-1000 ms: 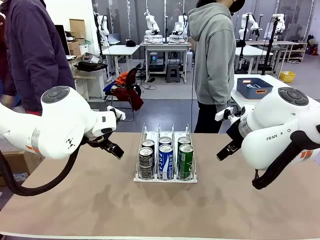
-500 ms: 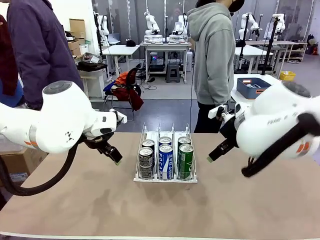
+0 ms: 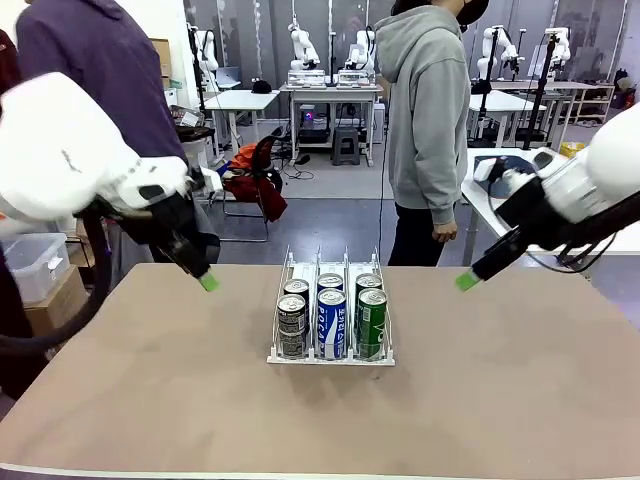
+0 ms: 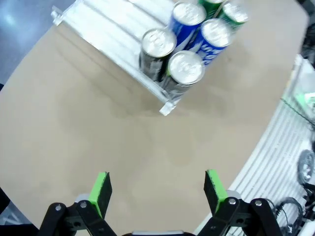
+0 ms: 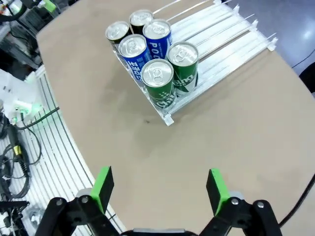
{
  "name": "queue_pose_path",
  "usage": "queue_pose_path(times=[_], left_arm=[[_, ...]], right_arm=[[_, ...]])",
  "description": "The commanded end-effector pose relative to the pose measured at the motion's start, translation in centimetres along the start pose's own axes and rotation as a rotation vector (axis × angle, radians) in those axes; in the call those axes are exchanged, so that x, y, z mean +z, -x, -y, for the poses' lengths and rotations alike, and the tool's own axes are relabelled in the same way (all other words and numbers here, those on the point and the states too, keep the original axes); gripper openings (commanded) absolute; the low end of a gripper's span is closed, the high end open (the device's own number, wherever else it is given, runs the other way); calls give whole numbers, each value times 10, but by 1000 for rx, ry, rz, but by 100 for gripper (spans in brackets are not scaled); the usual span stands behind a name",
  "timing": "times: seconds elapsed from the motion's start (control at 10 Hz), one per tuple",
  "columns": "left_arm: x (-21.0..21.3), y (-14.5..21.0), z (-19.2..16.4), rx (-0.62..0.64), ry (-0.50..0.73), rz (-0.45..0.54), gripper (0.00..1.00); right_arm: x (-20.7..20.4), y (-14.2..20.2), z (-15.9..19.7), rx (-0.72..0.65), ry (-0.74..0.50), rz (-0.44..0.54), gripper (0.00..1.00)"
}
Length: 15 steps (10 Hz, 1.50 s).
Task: Fill the beverage cans into the dispenser.
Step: Pick up the Ionic drink handed by the human.
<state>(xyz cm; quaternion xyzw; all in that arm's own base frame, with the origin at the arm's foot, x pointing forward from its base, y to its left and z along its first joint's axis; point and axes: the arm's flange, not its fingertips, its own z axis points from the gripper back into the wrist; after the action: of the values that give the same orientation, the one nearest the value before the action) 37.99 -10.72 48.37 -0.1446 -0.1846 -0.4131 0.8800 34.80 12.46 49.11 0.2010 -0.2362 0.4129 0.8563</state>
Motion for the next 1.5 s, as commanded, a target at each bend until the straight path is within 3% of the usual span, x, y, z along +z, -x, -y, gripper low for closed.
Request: queue_pose_path(times=[0.0, 0.3, 0.4, 0.8, 0.9, 1.0, 1.4], left_arm=[[19, 5, -7, 24, 56, 73, 100], [49, 1, -24, 60, 69, 159, 100], [39, 8, -15, 66, 29, 153, 100], [51, -3, -18, 71, 33, 128, 100], [59, -10, -18, 53, -71, 159, 100], [79, -22, -16, 110, -79, 204, 100], [166, -48, -9, -8, 78, 315, 100]], right_arm=[[31, 3, 21, -12, -30, 13, 100], [60, 3, 45, -76, -14, 87, 100], [55, 2, 31, -50, -12, 39, 100], [60, 0, 32, -62, 7, 43, 100], [78, -9, 27, 4, 9, 44, 100], [96, -22, 24, 44, 45, 35, 100], [173, -60, 26, 72, 104, 61, 100]])
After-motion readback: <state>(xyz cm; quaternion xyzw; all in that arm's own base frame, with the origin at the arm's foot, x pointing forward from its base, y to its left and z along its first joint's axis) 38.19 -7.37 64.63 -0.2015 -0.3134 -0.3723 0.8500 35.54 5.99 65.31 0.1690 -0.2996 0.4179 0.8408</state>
